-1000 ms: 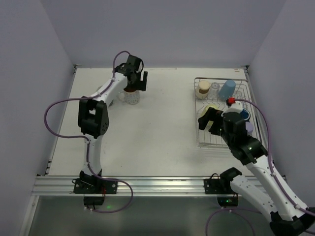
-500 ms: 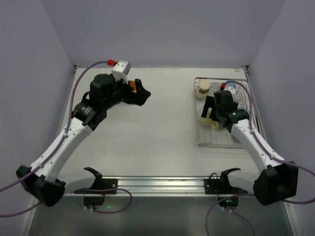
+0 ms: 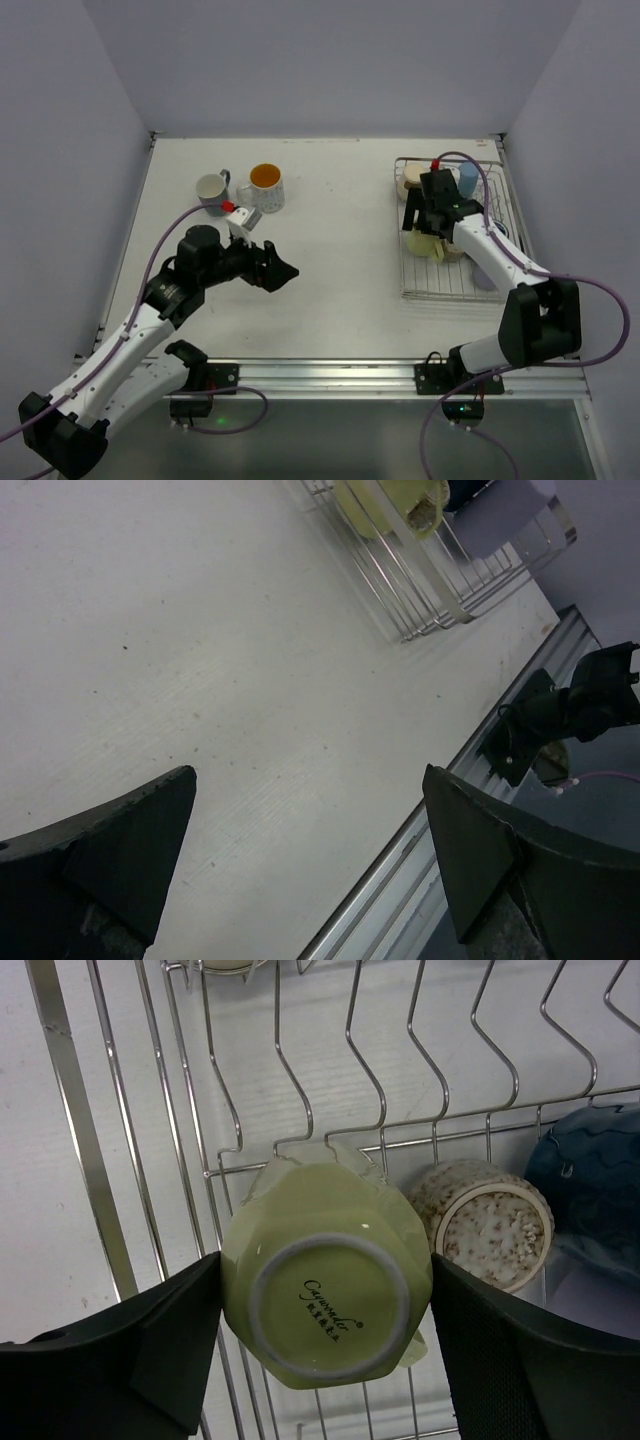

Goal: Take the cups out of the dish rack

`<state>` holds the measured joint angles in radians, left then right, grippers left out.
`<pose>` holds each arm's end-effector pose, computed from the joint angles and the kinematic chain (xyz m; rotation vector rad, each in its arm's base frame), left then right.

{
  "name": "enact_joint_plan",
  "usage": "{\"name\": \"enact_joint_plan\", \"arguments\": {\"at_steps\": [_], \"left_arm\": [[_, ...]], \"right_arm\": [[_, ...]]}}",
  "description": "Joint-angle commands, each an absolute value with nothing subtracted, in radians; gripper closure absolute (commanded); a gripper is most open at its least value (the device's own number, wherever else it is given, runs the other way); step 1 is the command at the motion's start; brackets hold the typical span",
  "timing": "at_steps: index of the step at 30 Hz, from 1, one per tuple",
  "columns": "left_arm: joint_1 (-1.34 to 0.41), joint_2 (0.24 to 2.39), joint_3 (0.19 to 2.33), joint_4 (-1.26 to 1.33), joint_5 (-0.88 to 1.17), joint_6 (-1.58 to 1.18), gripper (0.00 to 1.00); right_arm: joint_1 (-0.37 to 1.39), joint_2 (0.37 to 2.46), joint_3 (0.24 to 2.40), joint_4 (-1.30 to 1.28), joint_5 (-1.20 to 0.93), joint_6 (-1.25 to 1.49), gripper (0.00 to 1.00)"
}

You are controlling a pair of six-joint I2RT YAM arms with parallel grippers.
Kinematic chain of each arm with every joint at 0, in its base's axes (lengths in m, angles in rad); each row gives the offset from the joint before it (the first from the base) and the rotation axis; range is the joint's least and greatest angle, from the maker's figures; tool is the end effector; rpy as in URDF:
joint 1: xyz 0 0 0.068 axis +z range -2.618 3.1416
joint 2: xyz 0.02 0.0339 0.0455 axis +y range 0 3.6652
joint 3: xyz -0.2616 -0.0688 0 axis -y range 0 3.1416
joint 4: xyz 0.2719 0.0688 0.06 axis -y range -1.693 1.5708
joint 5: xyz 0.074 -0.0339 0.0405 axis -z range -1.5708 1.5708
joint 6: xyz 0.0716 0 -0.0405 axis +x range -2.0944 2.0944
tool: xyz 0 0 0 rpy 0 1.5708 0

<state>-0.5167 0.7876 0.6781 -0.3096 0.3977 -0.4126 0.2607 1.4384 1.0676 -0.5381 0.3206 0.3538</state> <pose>0.1951 -0.1427 0.2718 0.3795 2.0602 -0.9785 0.3419 0.0679 0.2182 0.2466 2.4078 -0.1213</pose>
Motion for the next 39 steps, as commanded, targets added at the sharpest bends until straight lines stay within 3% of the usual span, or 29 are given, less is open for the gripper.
{"name": "enact_joint_plan", "arguments": {"at_steps": [1, 4, 5, 8, 18, 26, 29, 35, 39], "left_arm": [[-0.517, 0.773, 0.664, -0.239, 0.482, -0.452, 0.00], [-0.517, 0.790, 0.660, -0.195, 0.523, -0.472, 0.00], [-0.517, 0.793, 0.658, -0.169, 0.543, -0.483, 0.00], [-0.517, 0.813, 0.652, -0.112, 0.583, -0.506, 0.00], [-0.546, 0.933, 0.621, 0.268, 0.730, -0.730, 0.06], [-0.601, 1.103, 0.644, 0.598, 0.749, -0.874, 0.11], [-0.603, 1.156, 0.655, 0.678, 0.736, -0.902, 0.12], [-0.618, 1.235, 0.672, 0.813, 0.746, -0.965, 0.17], [-0.644, 1.255, 0.678, 0.857, 0.747, -0.968, 0.30]], "right_arm": [[0.256, 1.457, 1.117, -0.503, 0.304, 0.336, 0.23], [0.256, 1.442, 1.123, -0.503, 0.322, 0.348, 0.45], [0.256, 1.430, 1.121, -0.503, 0.333, 0.353, 0.61], [0.256, 1.339, 1.109, -0.497, 0.363, 0.380, 0.72], [0.256, 0.934, 1.046, -0.419, 0.272, 0.443, 0.82], [0.262, 0.680, 0.829, -0.125, -0.297, 0.711, 0.83], [0.294, 0.641, 0.737, 0.099, -0.398, 0.840, 0.83], [0.412, 0.702, 0.663, 0.271, -0.449, 0.949, 0.83], [0.489, 0.767, 0.634, 0.339, -0.426, 0.971, 0.83]]}}
